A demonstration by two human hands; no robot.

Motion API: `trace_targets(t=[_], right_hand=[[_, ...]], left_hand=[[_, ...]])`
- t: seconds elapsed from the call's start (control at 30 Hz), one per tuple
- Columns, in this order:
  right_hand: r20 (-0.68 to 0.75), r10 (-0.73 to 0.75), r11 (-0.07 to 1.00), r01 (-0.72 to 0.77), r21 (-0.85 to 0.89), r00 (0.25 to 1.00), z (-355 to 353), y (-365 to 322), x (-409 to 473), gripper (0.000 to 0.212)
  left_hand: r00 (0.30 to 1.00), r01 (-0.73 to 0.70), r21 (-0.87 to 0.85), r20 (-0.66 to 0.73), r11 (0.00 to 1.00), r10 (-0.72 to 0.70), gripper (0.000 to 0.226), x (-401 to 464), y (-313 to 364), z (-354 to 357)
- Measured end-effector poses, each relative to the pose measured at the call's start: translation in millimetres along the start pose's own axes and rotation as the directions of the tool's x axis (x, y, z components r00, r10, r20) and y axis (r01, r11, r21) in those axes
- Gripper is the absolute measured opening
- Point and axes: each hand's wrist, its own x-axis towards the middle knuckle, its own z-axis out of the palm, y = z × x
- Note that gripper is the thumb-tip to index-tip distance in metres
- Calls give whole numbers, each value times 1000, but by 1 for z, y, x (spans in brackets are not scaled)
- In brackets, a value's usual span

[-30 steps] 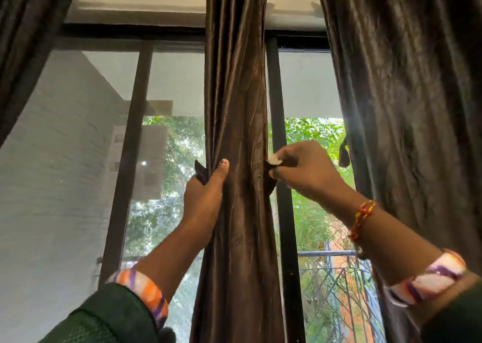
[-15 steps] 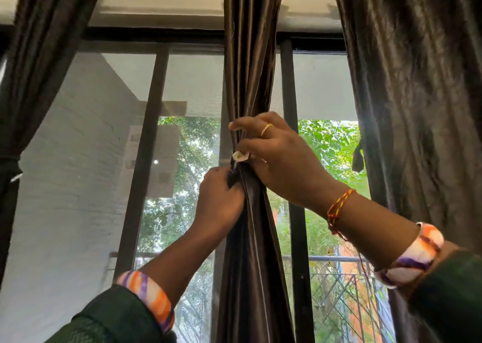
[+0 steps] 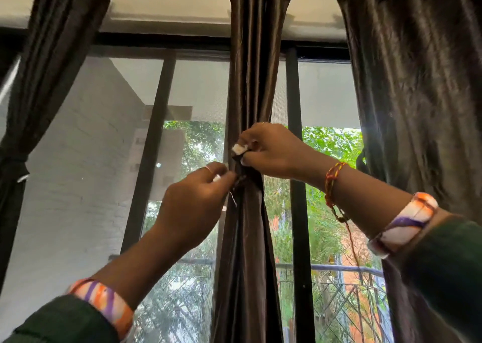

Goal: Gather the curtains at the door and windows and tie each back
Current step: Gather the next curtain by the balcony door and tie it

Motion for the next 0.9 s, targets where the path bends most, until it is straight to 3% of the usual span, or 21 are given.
trace_targets(t=[0.13,0.23,0.33,0.43,0.53,0.6,0.63,0.7,0.77,0.9], right_hand=[[46,245,952,-249,176,968,-7,-7,11,16],[88,329,928,-339,155,940,-10,-14,21,15],[83,348,932,-354,79,934,-15,-28,27,17],[124,362,926,-371,64,924,-20,-35,30,16],[196,407,849,-449,279,892,-27,-39,27,16],[233,406,798,-467,381,884,-30,-38,23,30],[249,391,801,-460,383,886,-30,-37,21,35],[255,345,853,-415,315,903,-29,-36,16,34],[211,328,895,-375,244,921,-27,-34,14,27],[106,391,898,-405,175,914,-22,-24,11,23]], left_hand=[[961,-259,19,107,966,256,31,17,2,-14],[848,-516,164,238,841,474,21,35,-4,-17],[841,-488,169,356,857,408,19,47,-9,-18],[876,-436,181,308,881,371,22,54,-8,-21],[961,-207,112,211,972,181,31,60,-1,-23],[965,137,-149,244,979,-98,26,65,1,-24],[925,325,-323,306,889,-227,21,68,0,-24],[791,606,-528,483,595,-376,11,74,-4,-23],[706,705,-554,608,444,-362,11,76,-6,-23],[677,726,-526,662,444,-323,17,78,-6,-17]])
